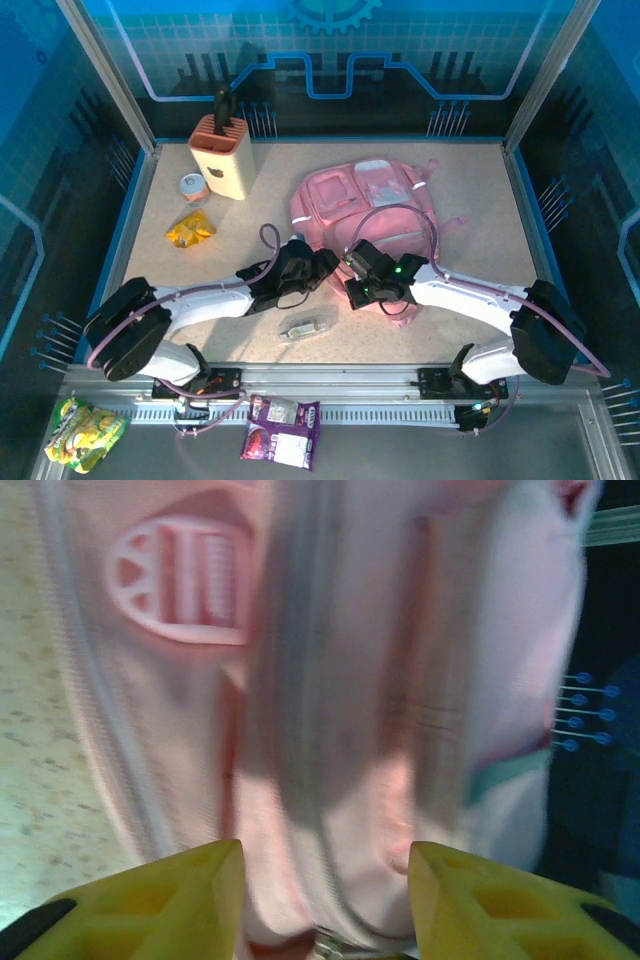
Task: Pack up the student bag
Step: Zip the student bag at the center of the table.
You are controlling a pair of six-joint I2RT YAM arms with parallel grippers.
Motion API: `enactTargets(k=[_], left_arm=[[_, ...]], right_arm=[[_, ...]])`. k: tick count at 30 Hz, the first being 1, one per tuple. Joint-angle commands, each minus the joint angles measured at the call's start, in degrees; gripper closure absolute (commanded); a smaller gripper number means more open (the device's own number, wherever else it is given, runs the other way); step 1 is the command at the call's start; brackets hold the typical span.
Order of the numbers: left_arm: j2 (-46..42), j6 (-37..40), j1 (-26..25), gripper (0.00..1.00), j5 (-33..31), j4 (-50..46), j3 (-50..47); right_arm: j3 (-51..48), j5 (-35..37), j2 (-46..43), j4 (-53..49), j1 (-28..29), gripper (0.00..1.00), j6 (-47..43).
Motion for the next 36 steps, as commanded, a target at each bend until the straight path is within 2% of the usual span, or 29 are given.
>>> enactTargets(k=[1, 6, 10, 15, 17, 20, 24, 27, 29, 31, 33, 36], left_arm=[[2.76, -7.32, -1.14, 0.57, -4.27, 5.00, -1.36], [7.15, -8.45, -2.04, 0.57, -4.25, 8.45, 1.25], [9.27, -8.36, -2.68, 0.57, -4.53, 6.63, 4.27], [7.65, -9.74, -3.09, 0.60, -6.56, 7.40, 2.05], [5.78, -10.39, -3.12, 0.56, -7.48, 6.85, 0.86], [3.35, -7.69, -2.35, 0.41, -6.86, 5.81, 0.60], [1.77, -6.27, -2.38, 0.42, -6.64, 3.84, 2.40], [4.61, -5.41, -3.31, 0.40, -4.62, 0.85, 7.42], [6.91, -7.71, -3.85, 0.38, -5.29, -0.77, 8.70], [8.99, -9.05, -3.76, 0.40, -5.00, 3.52, 7.59], [10.09, -9.02, -3.74, 0.47, -5.41, 6.02, 7.36], [10.32, -7.44, -3.69, 0.58, -7.17, 1.88, 9.81]], right_arm=[[-0.61, 0.26, -0.06, 0.91, 0.43, 1.00, 0.27], [-0.81, 0.02, 0.13, 2.26, 0.39, 1.00, 0.18], [-0.56, 0.22, 1.44, 2.58, 0.49, 1.00, 0.00], [-0.20, 1.08, 1.86, 2.32, 0.47, 1.00, -0.72], [-0.28, 1.81, 1.91, 1.96, 0.40, 1.00, -0.96], [-0.21, 1.57, 2.16, 1.55, 0.34, 1.00, -0.96], [-0.34, 1.55, 1.92, 1.51, 0.34, 1.00, -0.71], [-0.56, 1.72, 1.76, 2.55, 0.37, 1.00, -0.39], [-0.26, 1.56, 2.21, 2.85, 0.41, 1.00, -0.51], [0.25, 2.05, 2.65, 2.42, 0.25, 1.00, -0.61], [0.25, 2.49, 2.62, 2.52, 0.21, 1.00, -0.54], [-0.12, 2.20, 2.53, 3.46, 0.01, 1.00, -0.69]])
